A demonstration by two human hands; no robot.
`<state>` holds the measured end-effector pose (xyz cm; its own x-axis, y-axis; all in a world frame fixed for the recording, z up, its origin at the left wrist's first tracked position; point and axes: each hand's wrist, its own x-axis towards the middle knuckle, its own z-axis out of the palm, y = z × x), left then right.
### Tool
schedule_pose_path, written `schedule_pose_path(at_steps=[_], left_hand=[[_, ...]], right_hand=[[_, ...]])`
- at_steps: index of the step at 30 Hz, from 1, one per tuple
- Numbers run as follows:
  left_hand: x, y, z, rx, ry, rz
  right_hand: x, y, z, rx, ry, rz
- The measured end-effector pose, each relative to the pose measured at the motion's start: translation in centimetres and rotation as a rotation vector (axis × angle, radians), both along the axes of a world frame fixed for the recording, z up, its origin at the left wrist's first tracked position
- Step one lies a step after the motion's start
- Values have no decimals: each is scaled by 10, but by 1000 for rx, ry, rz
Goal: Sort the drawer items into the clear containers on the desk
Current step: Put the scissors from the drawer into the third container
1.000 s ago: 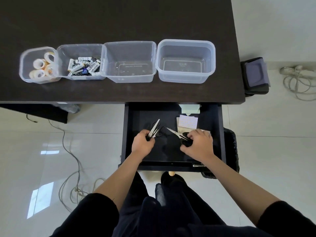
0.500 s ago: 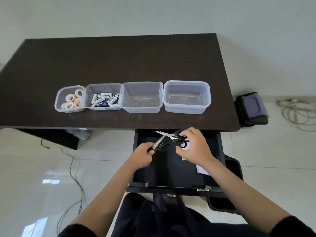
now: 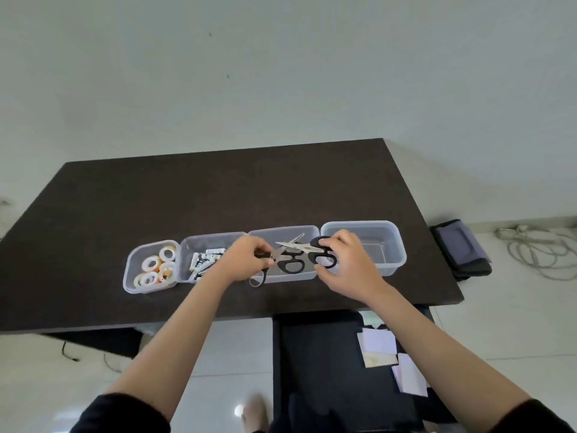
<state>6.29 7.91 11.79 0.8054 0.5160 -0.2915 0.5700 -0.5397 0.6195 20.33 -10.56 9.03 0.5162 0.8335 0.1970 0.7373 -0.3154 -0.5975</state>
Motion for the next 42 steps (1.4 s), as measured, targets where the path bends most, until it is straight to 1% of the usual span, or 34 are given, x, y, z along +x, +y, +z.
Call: schedule_pose_path(at_steps=[3,7,11,15,18,20,22,24,26,29,32,35,38,40,42], left_hand=[[21,28,0,25,27,-56],[49,43,-15,49,116,-146],[64,44,-43,1,185,-170],[64,47,-63,-50,194,-191],[59,53,-62,40,168,-276],[51,57,-58,116,83,-303],[37,61,-55,157,-18,-289],[22,66,-55,212,-78,-259],[7,71,-55,253,-37,-242],[-5,75,-60,235,89,-260],[-9,75,-63,196,90,-259],[-8,75,-63,208,84,-260],[-8,74,-63,200,92,-254],[-8,72,-62,199,103,-251],[-7,70,-61,199,121,-241]], right_hand=[[4,21,8,-8,-14,-59],[5,33,8,-18,-23,-148],[-2,34,0,-28,-49,-223],[-9,34,-7,-46,-41,-282],[-13,39,-12,-76,-37,-292],[-14,44,-15,-97,-52,-274],[-16,53,-17,-127,-63,-265],[-19,63,-17,-165,-55,-258],[-22,75,-17,-224,-49,-237],[-26,92,-19,-334,-36,-214],[-29,108,-26,-483,-16,-205],[-29,115,-36,-555,40,-220],[-32,111,-46,-507,64,-269],[-36,103,-50,-379,75,-306],[-41,91,-53,-205,60,-327]])
